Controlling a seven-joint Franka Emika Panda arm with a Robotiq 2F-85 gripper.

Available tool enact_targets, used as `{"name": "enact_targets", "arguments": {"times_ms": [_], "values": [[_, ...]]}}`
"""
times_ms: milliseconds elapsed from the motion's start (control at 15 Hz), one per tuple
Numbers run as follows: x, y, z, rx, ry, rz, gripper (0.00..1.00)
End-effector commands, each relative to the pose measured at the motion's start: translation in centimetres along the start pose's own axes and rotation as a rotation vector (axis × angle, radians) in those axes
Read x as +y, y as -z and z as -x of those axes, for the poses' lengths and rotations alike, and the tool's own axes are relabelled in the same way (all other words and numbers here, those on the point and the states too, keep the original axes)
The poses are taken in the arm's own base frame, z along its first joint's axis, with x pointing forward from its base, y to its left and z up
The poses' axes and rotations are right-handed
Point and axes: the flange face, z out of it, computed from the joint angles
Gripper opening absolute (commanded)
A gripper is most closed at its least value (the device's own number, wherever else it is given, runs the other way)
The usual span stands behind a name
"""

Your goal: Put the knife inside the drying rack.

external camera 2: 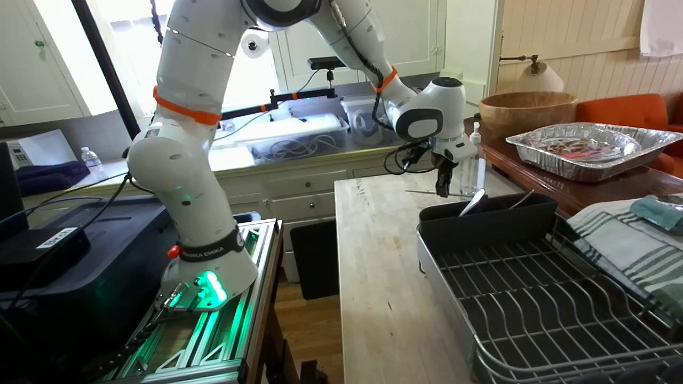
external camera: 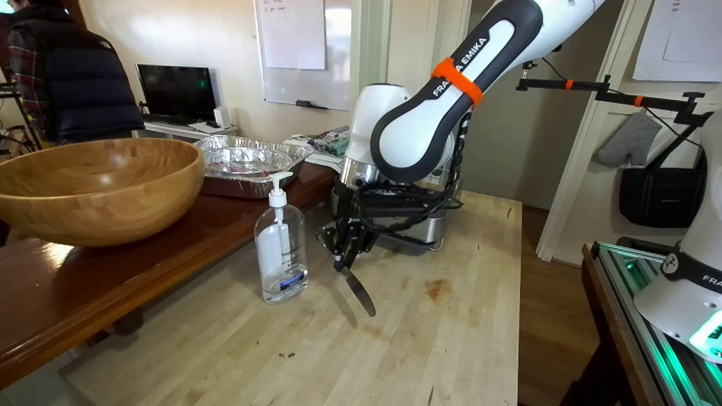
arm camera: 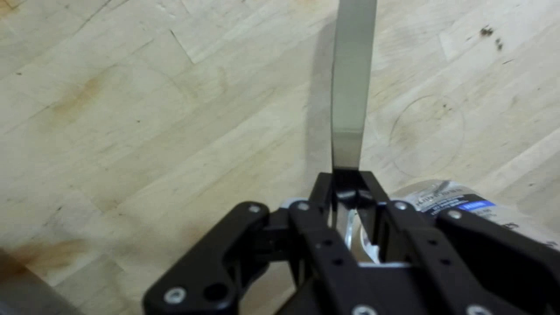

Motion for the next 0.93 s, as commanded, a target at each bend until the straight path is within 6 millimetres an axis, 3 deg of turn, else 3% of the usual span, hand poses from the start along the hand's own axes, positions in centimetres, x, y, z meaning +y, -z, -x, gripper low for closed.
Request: {"name": "enact_targets", "arguments": {"times_ms": [0, 533, 867], "values": [[0.2, 3.4, 1.1, 0.038, 0.05, 0.003, 0.05], [1.0, 10.5, 0.6, 0.165, 0.074, -0.024, 0.05], [2.0, 13.8, 0.2, 0.252, 0.077, -0.02, 0.05]]}}
